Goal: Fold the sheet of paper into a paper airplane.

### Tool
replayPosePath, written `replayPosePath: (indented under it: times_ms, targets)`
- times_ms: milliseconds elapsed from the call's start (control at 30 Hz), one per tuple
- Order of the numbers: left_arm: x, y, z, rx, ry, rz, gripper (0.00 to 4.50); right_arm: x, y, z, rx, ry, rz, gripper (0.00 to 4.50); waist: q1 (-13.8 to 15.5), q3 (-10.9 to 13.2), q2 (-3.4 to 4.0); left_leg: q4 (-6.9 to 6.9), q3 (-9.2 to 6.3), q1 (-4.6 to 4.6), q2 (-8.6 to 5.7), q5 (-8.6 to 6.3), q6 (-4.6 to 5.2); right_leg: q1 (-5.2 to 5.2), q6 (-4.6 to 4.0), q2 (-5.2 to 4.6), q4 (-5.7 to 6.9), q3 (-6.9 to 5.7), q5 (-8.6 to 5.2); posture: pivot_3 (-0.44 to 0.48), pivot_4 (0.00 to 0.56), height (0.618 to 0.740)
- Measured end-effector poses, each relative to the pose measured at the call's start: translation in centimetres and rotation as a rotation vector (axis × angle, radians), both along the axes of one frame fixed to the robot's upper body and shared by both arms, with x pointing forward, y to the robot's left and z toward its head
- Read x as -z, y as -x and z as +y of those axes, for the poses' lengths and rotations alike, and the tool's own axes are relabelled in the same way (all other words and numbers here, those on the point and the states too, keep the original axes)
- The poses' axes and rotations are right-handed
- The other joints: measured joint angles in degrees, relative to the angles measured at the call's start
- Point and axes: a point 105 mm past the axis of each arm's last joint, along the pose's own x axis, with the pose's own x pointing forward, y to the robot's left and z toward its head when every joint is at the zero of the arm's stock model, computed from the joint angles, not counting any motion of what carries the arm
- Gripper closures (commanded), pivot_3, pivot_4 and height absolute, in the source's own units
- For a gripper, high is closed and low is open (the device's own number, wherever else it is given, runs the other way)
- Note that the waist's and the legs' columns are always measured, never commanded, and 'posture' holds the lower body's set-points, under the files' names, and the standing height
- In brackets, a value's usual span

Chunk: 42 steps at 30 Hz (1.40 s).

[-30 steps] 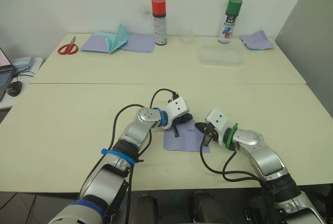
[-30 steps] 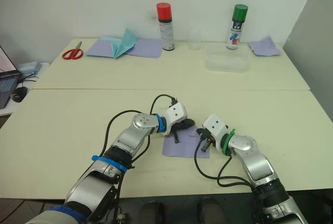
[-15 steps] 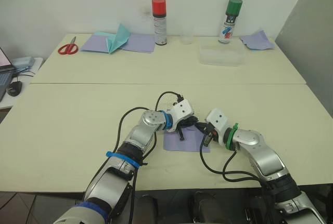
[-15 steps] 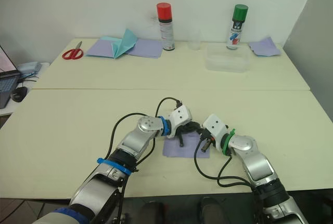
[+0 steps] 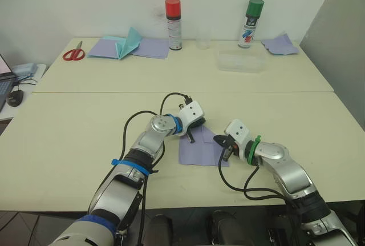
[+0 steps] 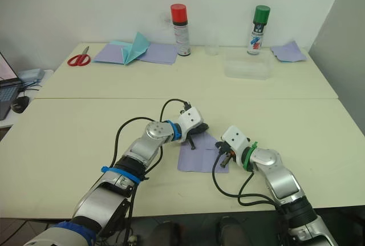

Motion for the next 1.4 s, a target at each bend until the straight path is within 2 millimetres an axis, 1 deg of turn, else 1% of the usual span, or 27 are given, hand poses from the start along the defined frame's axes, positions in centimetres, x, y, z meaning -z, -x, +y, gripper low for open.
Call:
replayPosePath:
  times_ms: [67,133,200,267,333,367,400,467,533,633,733,867,933,1000,1100,1233,1400]
  targets:
    - [-1.2,-0.7,1.4,-0.057,0.062,-0.024,4.50,0.0,0.0,0.0,-0.001,0.001,0.000,4.49,0.00,0.01,-0.01,-0.01,0.01,-0.03,0.01,0.00,0.00,-0.02,0.00,0.01,0.00,-0.01,0.00,0.000,0.150,0.740]
    - [-2.8,-1.0,2.3,-0.072,0.103,-0.055,4.50,-0.1,0.0,0.0,-0.002,-0.001,-0.002,4.49,-0.03,0.01,-0.01,-0.02,0.03,-0.04,0.01,0.00,0.00,-0.03,0.00,0.01,-0.02,0.01,0.00,0.000,0.150,0.740]
    - [-4.6,-0.8,3.1,-0.054,0.123,-0.098,4.50,-0.1,-0.1,0.1,-0.003,-0.004,-0.003,4.49,-0.08,0.01,-0.02,-0.02,0.04,-0.04,0.01,0.00,-0.01,-0.03,0.00,0.01,-0.03,0.02,0.00,0.000,0.150,0.740]
    - [-5.9,-0.4,3.9,-0.053,0.152,-0.122,4.50,0.0,-0.2,0.2,-0.004,-0.006,-0.002,4.49,-0.15,0.01,-0.01,-0.03,0.05,-0.03,0.03,0.00,-0.01,-0.03,0.00,0.00,-0.03,0.03,0.00,0.000,0.150,0.740]
    - [-6.1,0.3,4.8,-0.068,0.188,-0.110,4.50,0.0,-0.3,0.3,-0.006,-0.009,-0.003,4.49,-0.29,0.01,-0.01,-0.03,0.06,-0.01,0.06,0.00,-0.01,-0.03,0.00,-0.01,-0.02,0.03,0.00,0.000,0.150,0.740]
    - [-5.9,0.8,5.4,-0.077,0.211,-0.090,3.97,0.0,-0.3,0.4,-0.009,-0.011,-0.004,4.50,-0.47,0.01,-0.01,-0.03,0.06,0.00,0.07,0.00,-0.01,-0.02,-0.01,-0.01,-0.01,0.04,0.00,0.000,0.150,0.740]
    - [-5.3,1.3,5.9,-0.088,0.231,-0.060,3.81,0.0,-0.4,0.5,-0.010,-0.011,-0.006,4.50,-0.53,0.01,-0.01,-0.03,0.05,0.01,0.07,0.00,-0.01,-0.02,-0.01,-0.01,0.00,0.02,0.00,0.000,0.150,0.740]
    - [-4.4,2.4,6.8,-0.111,0.271,0.003,3.20,0.0,-0.4,0.6,-0.013,-0.010,-0.007,4.50,-0.66,0.01,-0.01,-0.03,0.04,0.01,0.09,0.00,-0.01,-0.02,-0.01,-0.01,0.01,0.02,0.00,0.000,0.150,0.740]
    - [-4.0,3.3,7.3,-0.124,0.313,0.050,2.57,0.0,-0.5,0.6,-0.013,-0.008,-0.007,4.50,-0.63,0.02,-0.02,-0.02,0.03,0.01,0.09,0.00,-0.01,-0.02,-0.01,-0.02,0.01,0.01,0.00,0.000,0.150,0.740]
    - [-4.3,4.6,7.3,-0.134,0.410,0.092,1.65,0.0,-0.6,0.6,-0.014,-0.008,-0.008,4.50,-0.66,0.01,-0.02,-0.01,0.04,0.02,0.09,0.00,-0.01,-0.01,0.00,-0.07,0.01,0.05,0.00,0.000,0.150,0.740]
    - [-4.0,5.5,6.8,-0.149,0.469,0.137,0.76,0.0,-0.7,0.6,-0.017,-0.008,-0.010,4.50,-0.66,0.01,-0.02,-0.01,0.04,0.04,0.07,0.00,-0.01,0.01,0.00,-0.09,0.01,0.05,0.00,0.000,0.150,0.740]
    - [-2.3,6.1,6.4,-0.200,0.488,0.223,0.76,0.0,-0.7,0.7,-0.023,-0.008,-0.009,4.50,-0.67,0.01,-0.02,-0.02,0.04,0.07,0.07,0.00,-0.01,0.01,0.00,-0.08,0.01,0.06,0.00,0.000,0.150,0.740]
    - [-1.1,6.5,5.9,-0.216,0.479,0.259,0.76,0.0,-0.7,0.7,-0.026,-0.008,-0.009,4.50,-0.66,0.01,-0.03,-0.02,0.04,0.07,0.07,0.00,-0.01,0.01,-0.01,-0.08,0.01,0.07,0.00,0.000,0.150,0.740]
    - [-0.6,6.6,5.3,-0.223,0.487,0.275,0.76,0.0,-0.7,0.7,-0.027,-0.008,-0.010,4.50,-0.65,0.02,-0.03,-0.02,0.04,0.06,0.06,0.00,-0.01,0.01,0.00,-0.08,0.01,0.07,0.00,0.000,0.150,0.740]
    - [-0.3,6.6,4.7,-0.212,0.486,0.278,1.27,0.0,-0.7,0.7,-0.027,-0.005,-0.012,4.50,-0.66,0.01,-0.03,-0.02,0.04,0.07,0.06,0.00,-0.01,0.01,-0.01,-0.08,0.01,0.07,0.00,0.000,0.150,0.740]
    - [-0.4,6.8,4.3,-0.174,0.461,0.257,2.51,0.0,-0.7,0.8,-0.027,-0.006,-0.013,4.50,-0.67,0.02,-0.03,-0.03,0.05,0.09,0.07,0.00,-0.01,0.00,-0.01,-0.08,0.01,0.08,0.00,0.000,0.150,0.740]
    - [-0.2,7.2,4.4,-0.130,0.355,0.193,4.17,0.0,-0.7,0.7,-0.021,-0.005,-0.016,4.50,-0.67,0.02,-0.03,-0.04,0.05,0.09,0.07,0.00,-0.01,0.00,-0.02,-0.09,0.00,0.10,-0.01,0.000,0.150,0.740]
